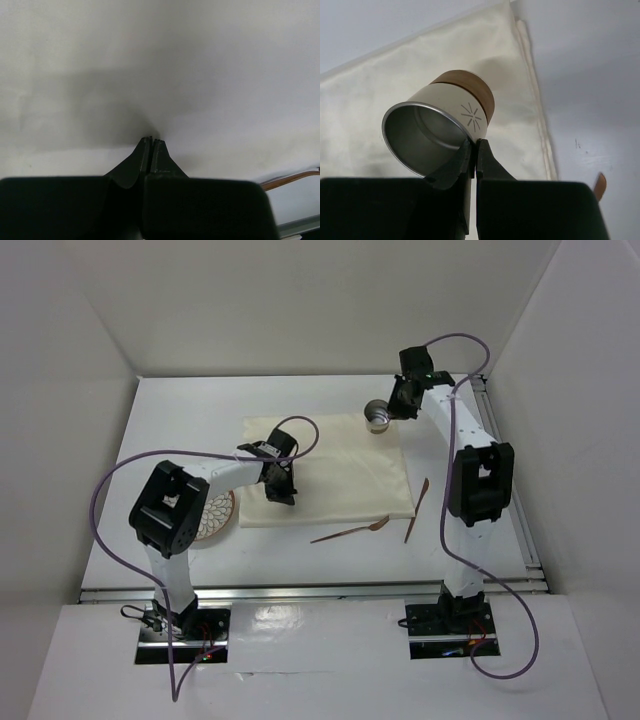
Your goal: Set the dinner table for one person
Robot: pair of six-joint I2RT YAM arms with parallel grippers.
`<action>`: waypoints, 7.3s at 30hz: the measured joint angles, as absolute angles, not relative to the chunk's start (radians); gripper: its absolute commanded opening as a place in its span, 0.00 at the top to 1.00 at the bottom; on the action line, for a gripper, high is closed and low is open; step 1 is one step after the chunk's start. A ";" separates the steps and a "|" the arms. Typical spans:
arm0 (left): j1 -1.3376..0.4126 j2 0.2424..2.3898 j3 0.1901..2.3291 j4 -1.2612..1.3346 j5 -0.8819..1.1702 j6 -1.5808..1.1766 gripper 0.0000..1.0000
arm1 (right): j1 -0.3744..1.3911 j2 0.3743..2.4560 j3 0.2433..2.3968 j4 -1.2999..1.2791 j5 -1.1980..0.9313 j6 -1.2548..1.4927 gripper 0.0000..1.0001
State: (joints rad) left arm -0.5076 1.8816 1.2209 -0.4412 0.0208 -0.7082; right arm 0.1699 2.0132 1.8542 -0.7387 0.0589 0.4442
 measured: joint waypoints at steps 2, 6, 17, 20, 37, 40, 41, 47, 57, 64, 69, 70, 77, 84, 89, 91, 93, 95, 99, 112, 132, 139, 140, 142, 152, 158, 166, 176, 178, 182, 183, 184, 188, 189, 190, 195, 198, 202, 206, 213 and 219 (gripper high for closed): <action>-0.508 1.882 1.227 -0.451 0.004 -0.703 1.00 | 0.168 2.060 1.889 -0.736 0.067 0.453 1.00; -0.514 1.882 1.258 -0.533 -0.061 -0.672 1.00 | 0.163 2.135 1.948 -0.732 0.069 0.475 1.00; -0.513 1.882 1.318 -0.595 -0.124 -0.632 0.90 | 0.151 2.209 1.953 -0.725 0.081 0.546 0.41; -0.513 1.871 1.355 -0.630 -0.138 -0.624 0.64 | 0.150 2.209 1.948 -0.706 0.077 0.556 0.14; -0.002 1.273 1.124 -0.855 -0.211 -0.827 0.28 | 0.150 1.637 1.643 -0.608 0.017 0.508 0.00; 0.079 1.208 0.970 -0.894 -0.160 -0.879 0.10 | 0.150 1.505 1.540 -0.579 -0.019 0.506 0.00; 0.097 1.195 0.933 -0.905 -0.144 -0.896 0.10 | 0.150 1.480 1.507 -0.567 -0.030 0.504 0.00; 0.144 1.149 0.820 -0.905 -0.096 -0.955 0.12 | 0.150 1.457 1.338 -0.582 -0.074 0.498 0.00; 0.214 1.135 0.678 -0.762 -0.056 -1.013 0.14 | 0.150 1.413 1.293 -0.601 -0.104 0.477 0.00; 0.229 1.191 0.597 -0.623 -0.024 -1.055 0.30 | 0.150 1.366 1.282 -0.629 -0.104 0.459 0.00; 0.245 1.208 0.583 -0.558 -0.016 -1.093 0.63 | 0.150 1.336 1.256 -0.645 -0.093 0.451 0.00; 0.252 1.207 0.583 -0.543 -0.010 -1.110 0.77 | 0.150 1.330 1.249 -0.647 -0.090 0.450 0.00; 0.281 1.165 0.645 -0.480 0.067 -1.107 1.00 | 0.150 1.317 1.236 -0.678 -0.087 0.450 0.00; 0.298 1.095 0.765 -0.662 0.045 -1.034 1.00 | 0.143 1.296 1.236 -0.685 -0.086 0.451 0.00; 0.259 1.095 0.879 -0.637 0.111 -0.967 1.00 | 0.143 1.288 1.236 -0.692 -0.086 0.451 0.00; 0.194 1.110 0.906 -0.581 0.138 -0.942 1.00 | 0.143 1.288 1.235 -0.695 -0.086 0.451 0.00; 0.122 1.150 0.925 -0.519 0.193 -0.915 1.00 | 0.143 1.287 1.231 -0.697 -0.086 0.451 0.00; 0.038 1.234 0.966 -0.484 0.245 -0.889 1.00 | 0.143 1.287 1.223 -0.697 -0.086 0.451 0.00; -0.117 1.441 1.073 -0.432 0.309 -0.857 1.00 | 0.143 1.286 1.216 -0.705 -0.084 0.451 0.00; -0.307 1.866 1.363 -0.319 0.350 -0.839 1.00 | 0.093 1.225 1.217 -0.762 -0.046 0.427 0.00; -0.343 2.046 1.579 -0.481 0.261 -0.725 0.00 | 0.028 1.169 1.224 -0.837 -0.007 0.369 0.00; -0.438 1.918 1.701 -0.623 0.103 -0.556 0.27 | 0.027 1.168 1.247 -0.850 0.001 0.369 0.00; -0.475 1.880 1.696 -0.628 0.089 -0.521 0.28 | 0.025 1.168 1.248 -0.852 0.004 0.368 0.00; -0.566 1.818 1.680 -0.630 0.084 -0.468 0.35 | 0.023 1.165 1.251 -0.867 0.017 0.369 0.00; -0.937 1.836 1.373 -0.609 0.084 -0.342 0.38 | 0.020 0.844 1.109 -0.937 -0.007 0.459 0.00; -0.996 1.863 1.369 -0.588 -0.007 -0.341 0.30 | 0.019 0.702 1.018 -0.958 -0.038 0.540 0.00; -0.993 1.932 1.423 -0.545 -0.065 -0.315 0.32 | 0.019 0.724 1.015 -0.963 -0.007 0.557 0.00; -0.993 2.043 1.476 -0.516 -0.083 -0.271 0.66 | 0.019 0.729 1.015 -0.965 0.001 0.557 0.00; -0.993 2.050 1.480 -0.509 -0.080 -0.259 0.74 | 0.019 0.729 1.015 -0.965 0.001 0.557 0.00; -0.993 2.050 1.480 -0.503 -0.065 -0.239 1.00 | 0.019 0.731 1.016 -0.965 0.006 0.557 0.00; -0.993 2.049 1.479 -0.503 -0.063 -0.236 1.00 | 0.019 0.733 1.016 -0.965 0.006 0.557 0.00; -0.994 2.047 1.479 -0.503 -0.061 -0.234 1.00 | 0.019 0.735 1.017 -0.965 0.007 0.557 0.00; -1.000 2.025 1.460 -0.521 -0.035 -0.224 1.00 | 0.019 0.744 1.029 -0.964 0.015 0.557 0.00; -1.002 2.008 1.448 -0.532 -0.015 -0.213 1.00 | 0.019 0.744 1.029 -0.963 0.015 0.557 0.00; -1.005 1.988 1.441 -0.550 0.007 -0.208 1.00 | 0.019 0.745 1.029 -0.964 0.016 0.557 0.00; -1.011 1.840 1.446 -0.636 0.178 -0.165 1.00 | 0.019 0.752 1.029 -0.963 0.016 0.557 0.00; -1.008 1.756 1.467 -0.667 0.237 -0.157 1.00 | 0.019 0.757 1.030 -0.963 0.017 0.557 0.00; -0.908 1.671 1.468 -0.684 0.290 -0.189 1.00 | 0.019 0.760 1.046 -0.963 0.030 0.557 0.00; -0.659 1.653 1.454 -0.669 0.267 -0.295 1.00 | 0.019 0.760 1.074 -0.962 0.049 0.556 0.00; -0.338 1.652 1.391 -0.622 0.119 -0.574 1.00 | 0.019 0.761 1.083 -0.963 0.059 0.552 0.00; -0.273 1.740 1.391 -0.591 0.107 -0.694 1.00 | 0.019 0.773 1.091 -0.966 0.068 0.542 0.00</action>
State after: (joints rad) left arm -0.2733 1.7401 1.3914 -0.5907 0.1070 -0.6937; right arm 0.0189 0.7731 1.0908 -0.9661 0.0681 0.5423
